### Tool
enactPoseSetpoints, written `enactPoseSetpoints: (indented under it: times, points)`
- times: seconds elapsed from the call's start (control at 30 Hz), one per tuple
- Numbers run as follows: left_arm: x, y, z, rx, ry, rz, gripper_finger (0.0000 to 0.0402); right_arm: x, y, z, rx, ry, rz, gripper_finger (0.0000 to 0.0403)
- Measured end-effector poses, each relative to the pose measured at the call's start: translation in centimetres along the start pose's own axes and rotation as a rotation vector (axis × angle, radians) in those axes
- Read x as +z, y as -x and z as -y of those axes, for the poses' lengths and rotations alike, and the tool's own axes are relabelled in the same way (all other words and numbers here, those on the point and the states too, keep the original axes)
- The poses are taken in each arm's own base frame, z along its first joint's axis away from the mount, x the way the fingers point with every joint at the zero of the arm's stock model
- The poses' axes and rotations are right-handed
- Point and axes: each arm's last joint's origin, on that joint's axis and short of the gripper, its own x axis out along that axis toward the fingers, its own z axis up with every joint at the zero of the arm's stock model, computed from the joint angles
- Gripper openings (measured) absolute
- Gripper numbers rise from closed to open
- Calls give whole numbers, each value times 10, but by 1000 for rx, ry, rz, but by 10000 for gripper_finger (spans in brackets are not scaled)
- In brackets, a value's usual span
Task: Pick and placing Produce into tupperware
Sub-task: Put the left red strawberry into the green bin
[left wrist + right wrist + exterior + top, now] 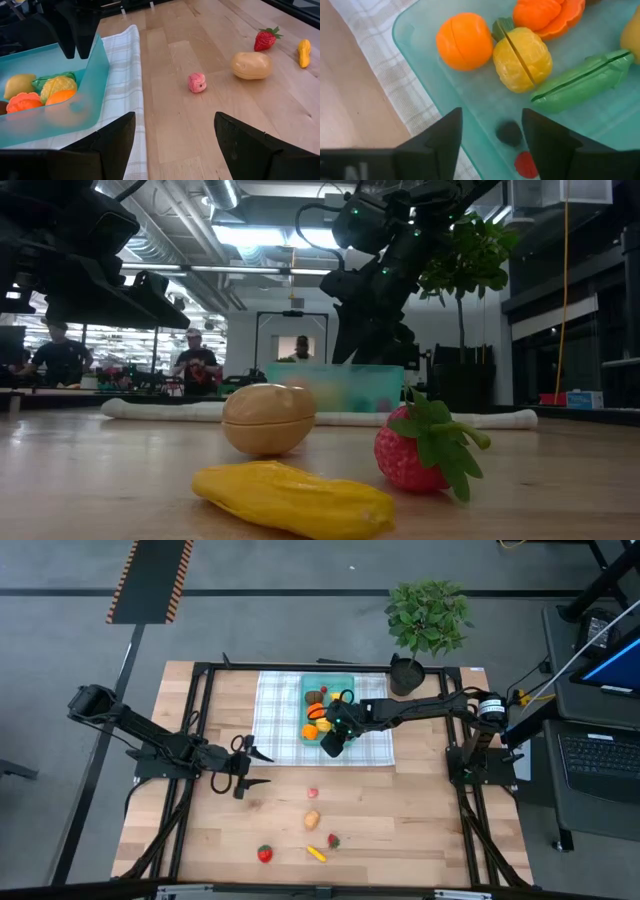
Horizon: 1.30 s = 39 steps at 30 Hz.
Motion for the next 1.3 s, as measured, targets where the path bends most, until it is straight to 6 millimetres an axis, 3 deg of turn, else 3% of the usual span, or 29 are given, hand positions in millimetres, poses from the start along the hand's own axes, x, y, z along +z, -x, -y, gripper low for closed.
enactPoseSetpoints:
  times: [0.3,0.5,0.6,0.7,1.03,1.3]
  points:
    - [-1,0,0,-1,-26,-7,264,2,6,-1,21,-5,7,230]
    - [-2,0,0,-3,-33,-28,264,-1,48,-25,-17,107,154,223]
    - [1,0,2,-15,-32,-31,264,-10,70,-44,-136,189,286,222]
    - [4,0,5,-32,-52,-34,264,-26,80,-65,-199,259,354,222]
    - [14,1,9,-53,-45,0,264,-88,68,-103,-43,332,496,222]
    - [14,1,9,-53,-53,0,264,-108,65,-111,41,373,576,222]
